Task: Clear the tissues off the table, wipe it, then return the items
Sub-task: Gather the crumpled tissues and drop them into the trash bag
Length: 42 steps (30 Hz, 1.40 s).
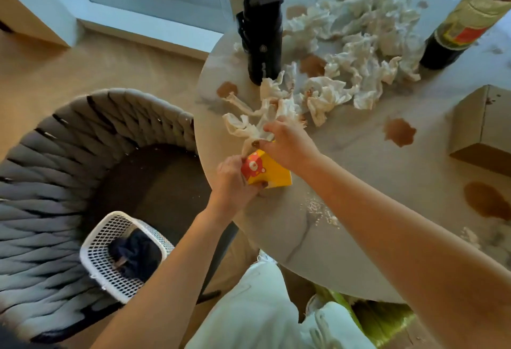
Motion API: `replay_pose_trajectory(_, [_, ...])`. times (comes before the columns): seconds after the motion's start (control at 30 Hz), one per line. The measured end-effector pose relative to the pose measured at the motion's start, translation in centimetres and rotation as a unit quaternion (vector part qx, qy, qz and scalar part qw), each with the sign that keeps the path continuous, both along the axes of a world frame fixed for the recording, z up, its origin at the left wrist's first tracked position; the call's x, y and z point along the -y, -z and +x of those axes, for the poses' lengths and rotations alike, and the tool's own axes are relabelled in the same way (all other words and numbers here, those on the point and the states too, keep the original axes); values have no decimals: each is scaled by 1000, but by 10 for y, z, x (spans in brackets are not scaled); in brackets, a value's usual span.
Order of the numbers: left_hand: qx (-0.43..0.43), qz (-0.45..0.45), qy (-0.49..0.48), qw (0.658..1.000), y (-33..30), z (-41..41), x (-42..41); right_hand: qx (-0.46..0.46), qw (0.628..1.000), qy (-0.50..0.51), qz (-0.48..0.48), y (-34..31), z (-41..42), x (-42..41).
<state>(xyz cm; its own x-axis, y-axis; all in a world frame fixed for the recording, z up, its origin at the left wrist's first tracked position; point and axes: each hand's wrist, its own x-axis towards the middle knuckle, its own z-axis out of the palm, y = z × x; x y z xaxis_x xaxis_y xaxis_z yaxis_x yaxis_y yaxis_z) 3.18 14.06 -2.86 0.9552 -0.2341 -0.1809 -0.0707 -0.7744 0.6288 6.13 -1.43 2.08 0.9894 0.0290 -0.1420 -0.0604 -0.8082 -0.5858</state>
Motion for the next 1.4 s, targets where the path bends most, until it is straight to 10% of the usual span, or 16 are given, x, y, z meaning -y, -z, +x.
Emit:
replay_pose_trajectory(0.33, [-40,-48,-1,998,-5,1,1,-36,998,56,-18,18,17,-22])
replay_pose_trajectory(0.9, [48,-92,28,994,-66,-124,21,302,936,147,100,-84,-192,83])
replay_pose_trajectory(1.4, [-83,-32,230,969,-12,-292,149,166,914,363,71,17,-452,192])
